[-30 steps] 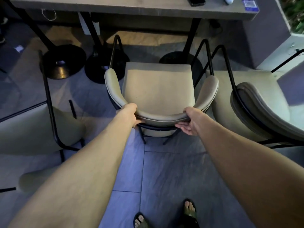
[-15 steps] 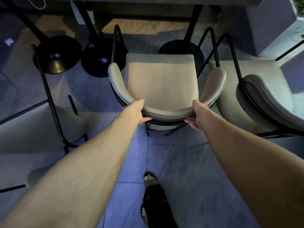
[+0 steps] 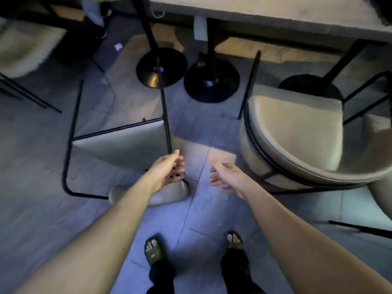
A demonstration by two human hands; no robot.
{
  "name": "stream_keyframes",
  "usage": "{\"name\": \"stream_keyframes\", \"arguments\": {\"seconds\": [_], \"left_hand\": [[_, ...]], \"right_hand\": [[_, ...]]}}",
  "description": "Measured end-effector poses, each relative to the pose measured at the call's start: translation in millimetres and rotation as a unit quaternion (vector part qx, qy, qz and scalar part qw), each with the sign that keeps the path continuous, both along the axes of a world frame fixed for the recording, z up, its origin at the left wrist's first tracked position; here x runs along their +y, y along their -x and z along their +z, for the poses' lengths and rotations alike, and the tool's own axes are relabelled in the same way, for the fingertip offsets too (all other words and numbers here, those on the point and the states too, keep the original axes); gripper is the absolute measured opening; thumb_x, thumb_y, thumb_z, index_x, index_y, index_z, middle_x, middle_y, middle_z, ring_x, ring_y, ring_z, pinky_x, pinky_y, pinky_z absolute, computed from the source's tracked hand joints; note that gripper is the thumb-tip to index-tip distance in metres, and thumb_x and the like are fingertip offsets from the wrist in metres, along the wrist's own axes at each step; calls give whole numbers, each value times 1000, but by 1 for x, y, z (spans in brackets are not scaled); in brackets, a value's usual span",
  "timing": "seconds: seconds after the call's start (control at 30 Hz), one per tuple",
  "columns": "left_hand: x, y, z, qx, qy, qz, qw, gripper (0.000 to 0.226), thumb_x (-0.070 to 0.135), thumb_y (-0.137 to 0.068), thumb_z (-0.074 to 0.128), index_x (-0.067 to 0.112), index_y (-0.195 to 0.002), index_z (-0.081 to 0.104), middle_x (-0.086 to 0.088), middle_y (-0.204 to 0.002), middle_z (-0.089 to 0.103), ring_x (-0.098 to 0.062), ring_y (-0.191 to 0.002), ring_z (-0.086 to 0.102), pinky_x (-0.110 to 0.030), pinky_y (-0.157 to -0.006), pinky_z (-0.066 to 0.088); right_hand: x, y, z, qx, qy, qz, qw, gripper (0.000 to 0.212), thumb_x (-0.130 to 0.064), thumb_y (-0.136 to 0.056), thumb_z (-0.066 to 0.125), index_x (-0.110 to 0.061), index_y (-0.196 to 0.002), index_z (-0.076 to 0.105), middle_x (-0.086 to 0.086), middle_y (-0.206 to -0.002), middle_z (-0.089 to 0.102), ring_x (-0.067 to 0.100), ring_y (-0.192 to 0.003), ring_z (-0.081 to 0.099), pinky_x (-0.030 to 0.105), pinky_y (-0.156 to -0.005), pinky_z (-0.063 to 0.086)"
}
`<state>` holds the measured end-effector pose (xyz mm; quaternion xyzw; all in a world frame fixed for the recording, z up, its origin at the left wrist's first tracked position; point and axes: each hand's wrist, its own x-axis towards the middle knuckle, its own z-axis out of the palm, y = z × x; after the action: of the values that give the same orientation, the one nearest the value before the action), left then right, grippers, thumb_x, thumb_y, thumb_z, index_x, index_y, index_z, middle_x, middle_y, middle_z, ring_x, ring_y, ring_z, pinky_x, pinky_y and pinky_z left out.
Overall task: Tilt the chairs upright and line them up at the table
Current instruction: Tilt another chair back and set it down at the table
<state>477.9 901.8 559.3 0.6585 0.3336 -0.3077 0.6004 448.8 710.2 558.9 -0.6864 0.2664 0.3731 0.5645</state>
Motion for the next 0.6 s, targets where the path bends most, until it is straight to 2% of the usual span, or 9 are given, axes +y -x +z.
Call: {"name": "stream_keyframes", "arguments": {"seconds": [0.1, 0.2, 0.27, 0.33, 0.43, 0.5, 0.6], "left_hand": [[83, 8, -22, 4, -19, 42, 999, 29, 44, -98, 47, 20, -92, 61, 1, -87, 64, -12, -76, 63, -25, -58, 52], [158, 18, -67, 27, -20, 58, 998, 28, 43, -98, 47, 20, -91, 61, 1, -88, 64, -13, -77, 64, -28, -64, 52], [204, 24, -109, 43, -19, 65, 997, 29, 45, -97, 49, 20, -93, 61, 0, -92, 66, -14, -79, 64, -29, -70, 52], [243, 31, -155, 56, -21, 85, 995, 34, 49, -95, 51, 18, -105, 61, 0, -97, 67, -14, -83, 65, -29, -69, 53], [286, 39, -221, 75, -10, 93, 993, 40, 52, -95, 48, 18, -115, 56, 0, -101, 65, -17, -92, 64, -32, -78, 51], [306, 43, -265, 88, -2, 92, 992, 40, 54, -95, 46, 20, -115, 54, 0, -106, 64, -17, -97, 62, -34, -85, 47], [326, 48, -326, 107, 4, 108, 988, 39, 57, -94, 44, 23, -111, 55, 2, -108, 63, -12, -91, 63, -33, -87, 44]], "right_hand": [[79, -6, -17, 6, -19, 47, 999, 54, -65, -89, 43, -18, -105, 62, -5, -79, 66, 8, -75, 65, 25, -68, 47], [149, -7, -59, 23, -14, 40, 999, 50, -65, -89, 45, -20, -100, 62, -3, -79, 66, 8, -71, 64, 23, -62, 46], [192, -8, -101, 36, -3, 17, 999, 49, -64, -89, 46, -19, -100, 61, -1, -80, 66, 9, -69, 63, 22, -60, 44], [230, -8, -145, 52, 13, 12, 998, 49, -63, -90, 46, -18, -101, 61, 1, -80, 66, 11, -69, 63, 23, -60, 44], [271, -6, -212, 83, 22, -12, 996, 48, -64, -88, 48, -18, -91, 61, 1, -75, 66, 13, -67, 64, 27, -67, 46], [291, -5, -258, 96, 24, -27, 995, 48, -66, -87, 48, -19, -90, 61, 0, -76, 67, 13, -68, 65, 29, -71, 48], [313, -7, -321, 114, 27, -35, 993, 52, -67, -87, 48, -18, -98, 61, 1, -81, 68, 14, -70, 66, 27, -66, 48]]}}
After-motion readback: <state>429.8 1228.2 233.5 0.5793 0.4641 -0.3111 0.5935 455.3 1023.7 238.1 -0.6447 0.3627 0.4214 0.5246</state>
